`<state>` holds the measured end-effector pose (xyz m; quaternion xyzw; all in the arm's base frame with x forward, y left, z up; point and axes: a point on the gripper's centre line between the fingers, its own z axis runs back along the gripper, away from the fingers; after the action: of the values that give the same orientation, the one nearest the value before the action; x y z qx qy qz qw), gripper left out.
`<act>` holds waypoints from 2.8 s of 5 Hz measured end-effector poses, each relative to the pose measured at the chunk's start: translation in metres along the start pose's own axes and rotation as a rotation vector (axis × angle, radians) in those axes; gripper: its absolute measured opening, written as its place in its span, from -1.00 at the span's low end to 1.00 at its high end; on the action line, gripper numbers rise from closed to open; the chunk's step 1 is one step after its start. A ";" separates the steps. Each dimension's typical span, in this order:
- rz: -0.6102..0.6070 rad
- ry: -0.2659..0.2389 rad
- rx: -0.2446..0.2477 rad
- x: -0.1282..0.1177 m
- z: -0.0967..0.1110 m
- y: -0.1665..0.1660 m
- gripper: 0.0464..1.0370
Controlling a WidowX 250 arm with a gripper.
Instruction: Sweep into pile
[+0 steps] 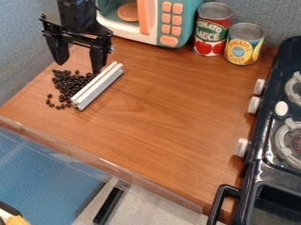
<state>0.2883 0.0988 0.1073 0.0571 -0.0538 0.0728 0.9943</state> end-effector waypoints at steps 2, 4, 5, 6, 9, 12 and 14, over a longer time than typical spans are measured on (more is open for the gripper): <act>-0.022 0.044 -0.027 -0.002 -0.018 -0.003 0.93; -0.070 0.038 -0.069 0.011 -0.040 0.012 0.93; -0.126 0.002 -0.094 0.016 -0.051 0.018 0.93; -0.149 -0.037 -0.103 0.022 -0.053 0.020 0.93; -0.120 0.014 -0.117 0.022 -0.099 0.010 0.93; -0.119 0.020 -0.105 0.027 -0.102 0.005 0.93; -0.122 0.032 -0.128 0.025 -0.100 0.000 0.93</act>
<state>0.3227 0.1146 0.0114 -0.0046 -0.0386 0.0094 0.9992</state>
